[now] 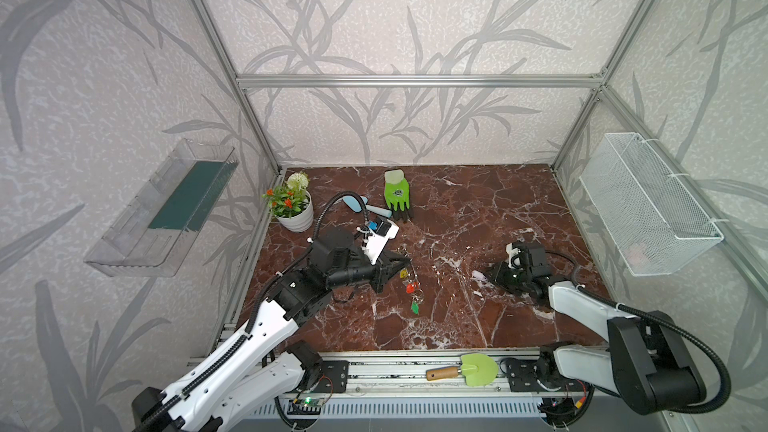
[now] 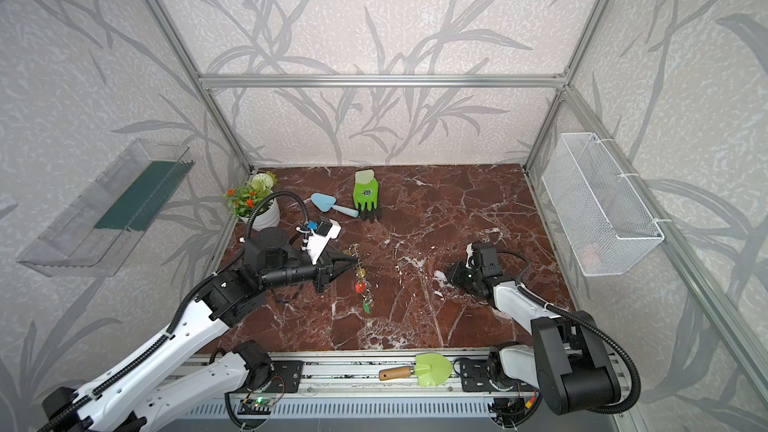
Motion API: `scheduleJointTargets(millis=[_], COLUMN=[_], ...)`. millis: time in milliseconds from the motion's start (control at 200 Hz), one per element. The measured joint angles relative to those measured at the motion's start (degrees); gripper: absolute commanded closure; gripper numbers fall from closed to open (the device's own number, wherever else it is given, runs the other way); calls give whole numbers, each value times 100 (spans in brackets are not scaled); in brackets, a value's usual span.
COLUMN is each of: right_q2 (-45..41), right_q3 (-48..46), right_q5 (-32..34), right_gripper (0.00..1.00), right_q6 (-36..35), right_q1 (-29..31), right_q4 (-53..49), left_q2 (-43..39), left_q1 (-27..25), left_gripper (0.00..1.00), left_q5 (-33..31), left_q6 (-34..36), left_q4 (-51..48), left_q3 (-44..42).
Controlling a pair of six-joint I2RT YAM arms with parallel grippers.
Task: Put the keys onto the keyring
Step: 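Move the right gripper down to the lilac-tag key and grasp its ring, then lift the lilac-tag key with the right gripper toward the held grey disc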
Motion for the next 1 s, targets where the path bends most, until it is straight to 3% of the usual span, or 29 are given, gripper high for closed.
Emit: scheduleJointTargets(millis=[240,785,930,1000], right_q2=[-70,52,11,-74], right_q3=[-94,-94,-94,-94], right_q5=[-44,-131,-179,-251], right_gripper=[80,88,99,100], right_q6=[7,-28,-46,-61], right_q1=[-2,-2,-2,-2], right_q4=[0,7,11,20], left_q2=[0,-13,-13,-13], left_q1=[0,0,0,0], left_gripper=[100,100,100,100], left_q5=[17,17,15,15], left_q6=[0,17,24,26], left_q4=[0,2,2,2], left_q3=[0,0,0,0])
